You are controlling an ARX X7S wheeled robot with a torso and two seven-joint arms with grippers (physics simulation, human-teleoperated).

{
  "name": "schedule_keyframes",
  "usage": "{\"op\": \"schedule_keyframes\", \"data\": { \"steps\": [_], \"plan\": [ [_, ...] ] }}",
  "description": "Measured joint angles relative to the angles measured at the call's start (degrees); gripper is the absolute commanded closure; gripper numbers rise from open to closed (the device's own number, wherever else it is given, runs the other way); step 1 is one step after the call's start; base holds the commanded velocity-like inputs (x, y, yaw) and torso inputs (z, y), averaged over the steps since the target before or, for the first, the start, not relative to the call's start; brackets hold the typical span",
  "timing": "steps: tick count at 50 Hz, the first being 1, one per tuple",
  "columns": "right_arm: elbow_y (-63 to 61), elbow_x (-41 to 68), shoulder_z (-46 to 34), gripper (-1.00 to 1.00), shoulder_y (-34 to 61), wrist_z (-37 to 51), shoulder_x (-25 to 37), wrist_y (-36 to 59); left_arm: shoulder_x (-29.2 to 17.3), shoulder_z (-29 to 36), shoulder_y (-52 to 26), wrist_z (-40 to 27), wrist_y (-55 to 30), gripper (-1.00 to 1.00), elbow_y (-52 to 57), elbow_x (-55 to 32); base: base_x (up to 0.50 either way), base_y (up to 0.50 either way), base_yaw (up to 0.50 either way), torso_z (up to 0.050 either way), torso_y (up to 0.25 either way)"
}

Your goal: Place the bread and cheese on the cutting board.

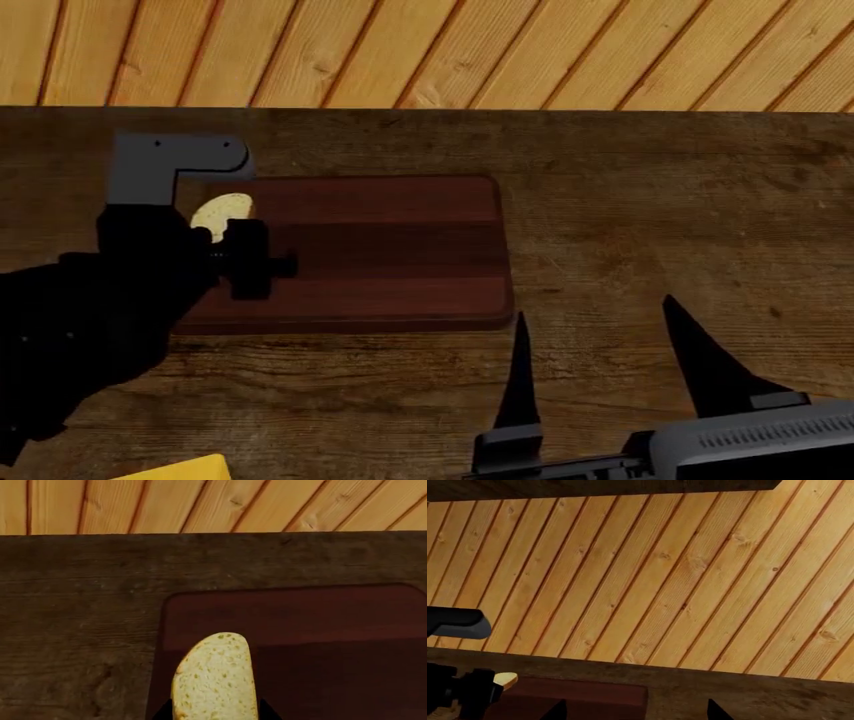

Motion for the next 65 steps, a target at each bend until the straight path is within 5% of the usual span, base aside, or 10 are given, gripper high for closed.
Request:
{"op": "schedule_keyframes", "data": {
  "steps": [31, 32, 65],
  "plan": [
    [0.0, 0.3, -0.6, -1.00, 0.1, 0.5, 0.5, -0.3, 0.2, 1.3, 1.0, -0.4, 0.4, 1.00, -2.8, 0.7, 0.00, 0.00, 0.00, 0.000, 0.000],
    [0.0, 0.3, -0.6, -1.00, 0.1, 0.6, 0.5, -0.3, 0.2, 1.3, 1.0, -0.5, 0.4, -1.00, -2.8, 0.6, 0.00, 0.00, 0.00, 0.000, 0.000],
    [-0.3, 1.0, -0.9, -1.00, 0.3, 1.2, 1.1, -0.4, -1.6, -2.5, 1.6, -5.9, 1.5, -1.00, 3.6, -2.5, 0.00, 0.00, 0.00, 0.000, 0.000]
  ]
}}
